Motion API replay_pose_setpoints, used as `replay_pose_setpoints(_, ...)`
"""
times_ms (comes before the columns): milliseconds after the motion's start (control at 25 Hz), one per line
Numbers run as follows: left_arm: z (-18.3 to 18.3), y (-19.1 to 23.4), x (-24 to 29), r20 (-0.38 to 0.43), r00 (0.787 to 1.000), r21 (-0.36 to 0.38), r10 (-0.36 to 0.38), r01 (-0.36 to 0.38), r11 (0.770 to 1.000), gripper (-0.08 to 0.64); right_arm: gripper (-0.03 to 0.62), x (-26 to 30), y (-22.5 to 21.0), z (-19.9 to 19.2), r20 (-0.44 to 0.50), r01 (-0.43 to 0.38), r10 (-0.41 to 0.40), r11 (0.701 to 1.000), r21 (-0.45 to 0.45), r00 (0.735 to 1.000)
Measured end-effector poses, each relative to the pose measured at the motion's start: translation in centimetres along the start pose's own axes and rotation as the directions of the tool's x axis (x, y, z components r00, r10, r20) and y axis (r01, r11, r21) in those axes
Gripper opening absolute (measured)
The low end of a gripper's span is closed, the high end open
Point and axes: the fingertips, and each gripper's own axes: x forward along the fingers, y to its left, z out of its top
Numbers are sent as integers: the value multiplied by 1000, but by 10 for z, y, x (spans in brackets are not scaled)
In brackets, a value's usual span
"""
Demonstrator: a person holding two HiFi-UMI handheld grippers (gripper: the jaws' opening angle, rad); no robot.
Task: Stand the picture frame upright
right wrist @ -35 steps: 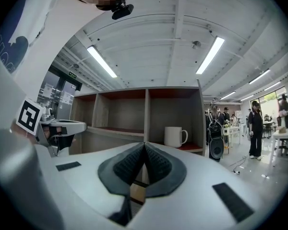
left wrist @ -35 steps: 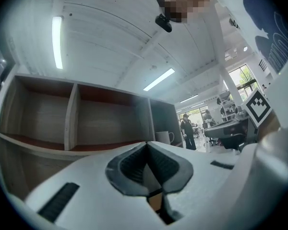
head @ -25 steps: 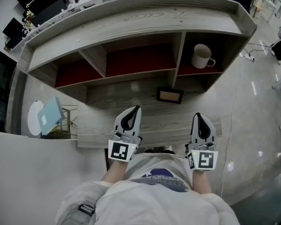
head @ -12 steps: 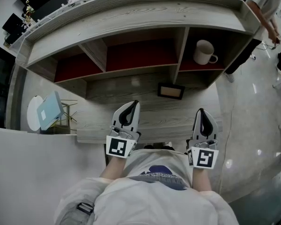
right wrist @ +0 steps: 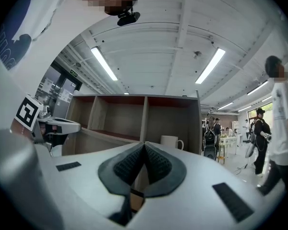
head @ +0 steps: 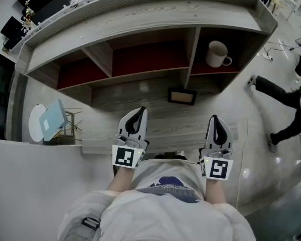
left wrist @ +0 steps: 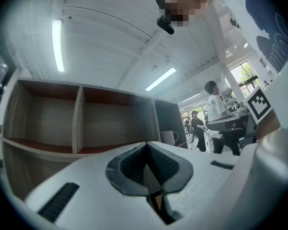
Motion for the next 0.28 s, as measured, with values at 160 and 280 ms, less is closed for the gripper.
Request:
replay_pose_setpoints(160,-1,1,0,-1,1000,1,0,0,1000,6,-2,1,2,0,3,1,-1,1000,-12,1000)
replay_pose_setpoints(280,-2,3,0,-2,1000,5,2,-2,1000,6,-2,2,2,-1,0,3,-3,1000,-13,1000)
